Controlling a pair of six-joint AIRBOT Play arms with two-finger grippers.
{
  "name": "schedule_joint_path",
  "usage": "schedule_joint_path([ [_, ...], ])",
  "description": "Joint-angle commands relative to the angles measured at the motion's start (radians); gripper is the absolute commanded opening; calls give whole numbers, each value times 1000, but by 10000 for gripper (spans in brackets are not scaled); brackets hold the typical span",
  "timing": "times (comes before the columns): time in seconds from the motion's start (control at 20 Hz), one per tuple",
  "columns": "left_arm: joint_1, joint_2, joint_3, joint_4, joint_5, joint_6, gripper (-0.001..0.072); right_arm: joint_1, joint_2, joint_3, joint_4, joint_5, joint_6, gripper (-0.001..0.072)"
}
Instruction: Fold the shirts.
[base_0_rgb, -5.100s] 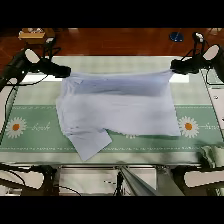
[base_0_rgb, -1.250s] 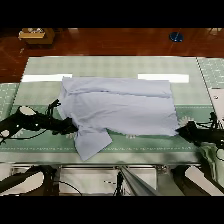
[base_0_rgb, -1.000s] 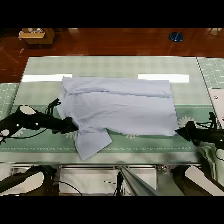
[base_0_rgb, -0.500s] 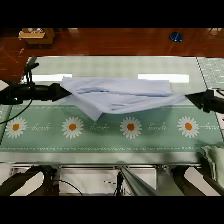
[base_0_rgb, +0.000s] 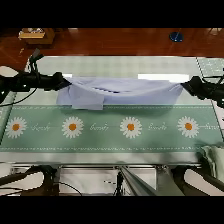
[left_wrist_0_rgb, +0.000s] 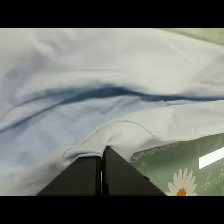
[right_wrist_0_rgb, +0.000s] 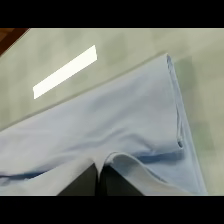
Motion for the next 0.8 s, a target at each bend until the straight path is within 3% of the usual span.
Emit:
schedule_joint_path([
  [0.0, 1, -119, 130, -9, 11, 0, 19, 68, -75, 5, 31, -169, 6, 21],
  [0.25, 1, -239, 300, -8, 11, -1, 19, 116, -173, 108, 44, -252, 5, 21],
  [0.75, 3, -398, 391, -53, 65, 0, 19, 116, -321, 243, 49, -303, 16, 21],
])
